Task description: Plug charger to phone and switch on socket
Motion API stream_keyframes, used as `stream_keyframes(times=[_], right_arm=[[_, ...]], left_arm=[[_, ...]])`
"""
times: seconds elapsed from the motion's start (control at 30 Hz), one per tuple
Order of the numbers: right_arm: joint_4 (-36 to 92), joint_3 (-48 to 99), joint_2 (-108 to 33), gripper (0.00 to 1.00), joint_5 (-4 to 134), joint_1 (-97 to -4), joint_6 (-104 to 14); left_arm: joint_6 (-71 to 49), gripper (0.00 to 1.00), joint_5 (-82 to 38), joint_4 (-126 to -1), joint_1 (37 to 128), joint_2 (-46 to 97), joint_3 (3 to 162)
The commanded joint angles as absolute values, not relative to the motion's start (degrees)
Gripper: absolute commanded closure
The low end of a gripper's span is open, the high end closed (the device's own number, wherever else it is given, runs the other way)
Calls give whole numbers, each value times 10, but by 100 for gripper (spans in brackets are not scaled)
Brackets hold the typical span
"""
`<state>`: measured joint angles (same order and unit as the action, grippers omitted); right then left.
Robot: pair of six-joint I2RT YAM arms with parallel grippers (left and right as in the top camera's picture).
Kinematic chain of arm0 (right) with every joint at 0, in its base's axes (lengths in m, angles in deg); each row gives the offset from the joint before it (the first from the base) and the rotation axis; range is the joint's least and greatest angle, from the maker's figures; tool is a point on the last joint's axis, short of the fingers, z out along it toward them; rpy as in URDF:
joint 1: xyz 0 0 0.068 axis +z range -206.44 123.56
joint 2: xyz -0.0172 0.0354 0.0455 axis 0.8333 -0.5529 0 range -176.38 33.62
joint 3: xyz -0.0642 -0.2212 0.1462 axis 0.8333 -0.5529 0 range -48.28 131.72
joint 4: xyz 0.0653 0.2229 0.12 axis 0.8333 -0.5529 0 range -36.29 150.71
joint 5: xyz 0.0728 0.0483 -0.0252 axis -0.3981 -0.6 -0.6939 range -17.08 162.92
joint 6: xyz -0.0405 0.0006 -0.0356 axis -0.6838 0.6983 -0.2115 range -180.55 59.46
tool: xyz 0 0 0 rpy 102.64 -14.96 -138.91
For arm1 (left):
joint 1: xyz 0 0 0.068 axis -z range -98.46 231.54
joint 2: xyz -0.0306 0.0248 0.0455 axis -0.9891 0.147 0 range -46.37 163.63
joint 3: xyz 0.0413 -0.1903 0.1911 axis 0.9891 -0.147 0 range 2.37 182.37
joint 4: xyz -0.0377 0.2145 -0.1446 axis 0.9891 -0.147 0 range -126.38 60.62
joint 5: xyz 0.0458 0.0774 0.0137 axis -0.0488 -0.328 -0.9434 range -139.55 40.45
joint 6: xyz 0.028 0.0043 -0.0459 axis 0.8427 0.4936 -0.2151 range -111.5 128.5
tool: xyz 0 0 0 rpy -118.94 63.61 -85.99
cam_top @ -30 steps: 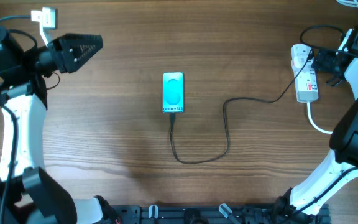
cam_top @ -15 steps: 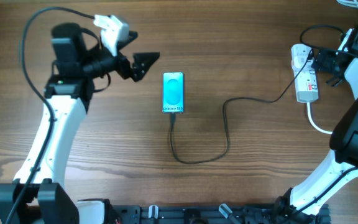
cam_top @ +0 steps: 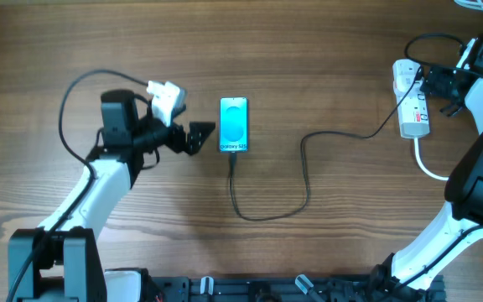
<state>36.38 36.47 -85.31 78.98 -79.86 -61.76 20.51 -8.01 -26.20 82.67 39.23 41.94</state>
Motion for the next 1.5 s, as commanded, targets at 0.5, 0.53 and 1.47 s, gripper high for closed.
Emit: stream_keyframes(times=[0.5,0.53,1.47], right_arm=[[365,362,-864,0,794,-797,-620],[365,362,-864,0,794,-797,-621],[365,362,-864,0,794,-797,-620]], left_arm=[[110,0,-227,-90,827,230,108],[110,0,-227,-88,827,219,98],[94,0,-355,-327,827,-223,27]])
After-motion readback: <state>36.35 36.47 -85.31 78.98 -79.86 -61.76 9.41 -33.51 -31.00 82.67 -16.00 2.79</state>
